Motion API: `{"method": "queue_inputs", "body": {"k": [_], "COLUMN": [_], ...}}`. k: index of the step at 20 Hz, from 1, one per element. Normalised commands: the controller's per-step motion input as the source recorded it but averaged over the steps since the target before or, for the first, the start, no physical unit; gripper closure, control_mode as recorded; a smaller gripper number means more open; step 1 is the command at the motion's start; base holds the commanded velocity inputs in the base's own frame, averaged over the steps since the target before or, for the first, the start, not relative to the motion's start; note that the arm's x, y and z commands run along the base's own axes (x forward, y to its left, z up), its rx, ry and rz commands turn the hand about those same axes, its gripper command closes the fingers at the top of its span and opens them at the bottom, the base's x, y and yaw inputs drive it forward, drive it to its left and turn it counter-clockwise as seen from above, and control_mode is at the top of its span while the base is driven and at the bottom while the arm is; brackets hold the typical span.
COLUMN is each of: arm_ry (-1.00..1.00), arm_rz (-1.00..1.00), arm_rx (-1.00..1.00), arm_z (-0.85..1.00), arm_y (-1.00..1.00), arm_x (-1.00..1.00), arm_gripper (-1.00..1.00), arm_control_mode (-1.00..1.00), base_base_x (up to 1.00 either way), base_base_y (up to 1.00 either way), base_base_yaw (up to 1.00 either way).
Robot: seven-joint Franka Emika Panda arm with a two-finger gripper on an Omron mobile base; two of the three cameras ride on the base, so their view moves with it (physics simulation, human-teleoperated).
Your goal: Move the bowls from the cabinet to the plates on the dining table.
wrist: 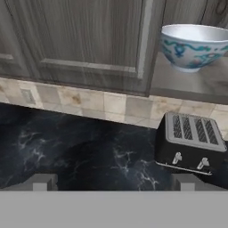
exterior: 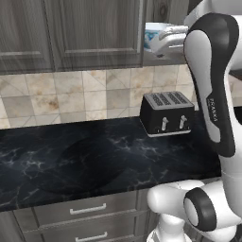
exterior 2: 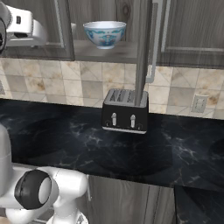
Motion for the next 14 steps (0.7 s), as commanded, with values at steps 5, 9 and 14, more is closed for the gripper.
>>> {"method": "queue_inputs", "body": {"k": [5, 9, 14], "arm_ry": [-0.03, -0.06, -0.02], "arm_rz": [-0.20, -0.16, -0.09], "arm_rx": [0.00, 0.00, 0.01], "arm_z": [-0.01, 0.00, 0.00], "arm_y": [0.00, 0.04, 0.06], "arm_x": [0.30, 0.28, 0.37], "arm_gripper": [-1.00, -1.00, -1.00], "arm_control_mode": [-1.00, -1.00, -1.00], "base_base_x": [0.00, 0.00, 0.00], "base_base_y": [0.00, 0.00, 0.00], "base_base_yaw": [0.00, 0.00, 0.00]}}
